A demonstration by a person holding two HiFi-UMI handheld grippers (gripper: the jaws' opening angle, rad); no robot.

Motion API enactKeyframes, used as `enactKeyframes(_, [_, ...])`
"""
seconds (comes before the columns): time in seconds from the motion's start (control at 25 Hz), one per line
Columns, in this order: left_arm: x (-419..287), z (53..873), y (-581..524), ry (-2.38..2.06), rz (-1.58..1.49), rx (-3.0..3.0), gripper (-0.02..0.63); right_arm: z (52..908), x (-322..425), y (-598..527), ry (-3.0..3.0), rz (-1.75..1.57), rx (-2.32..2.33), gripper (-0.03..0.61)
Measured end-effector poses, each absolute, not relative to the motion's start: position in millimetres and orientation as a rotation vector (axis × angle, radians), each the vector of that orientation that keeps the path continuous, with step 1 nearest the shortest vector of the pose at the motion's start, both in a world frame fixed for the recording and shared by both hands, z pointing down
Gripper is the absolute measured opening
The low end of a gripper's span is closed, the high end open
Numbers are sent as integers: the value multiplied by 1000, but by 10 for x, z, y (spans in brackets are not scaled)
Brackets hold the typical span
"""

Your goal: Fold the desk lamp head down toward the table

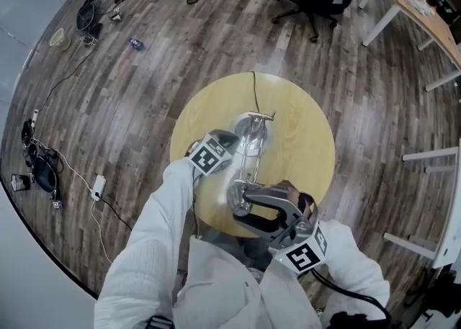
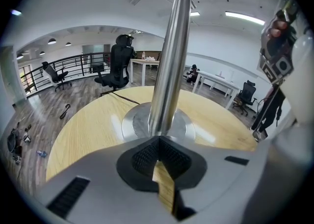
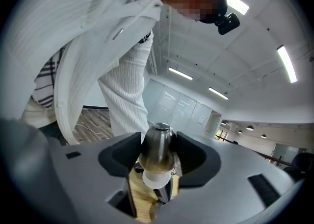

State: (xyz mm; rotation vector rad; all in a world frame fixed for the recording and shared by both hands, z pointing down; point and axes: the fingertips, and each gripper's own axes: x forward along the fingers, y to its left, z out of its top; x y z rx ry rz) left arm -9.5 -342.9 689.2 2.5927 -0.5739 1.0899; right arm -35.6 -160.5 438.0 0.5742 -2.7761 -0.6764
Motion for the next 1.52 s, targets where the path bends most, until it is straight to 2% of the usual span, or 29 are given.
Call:
enactKeyframes(0.44, [-14, 6891, -3433, -596, 1125, 2576, 0, 4419, -238, -1576, -2837, -734, 401, 220])
enactKeyframes(0.76, [35, 6900, -3452, -600, 1152, 2585, 2, 4727, -231, -1532, -2749, -958, 110, 210])
enactKeyframes(1.52, [23, 6907, -3449, -555, 1144, 2614, 0, 5335, -198, -1570, -2602, -1171, -11, 187])
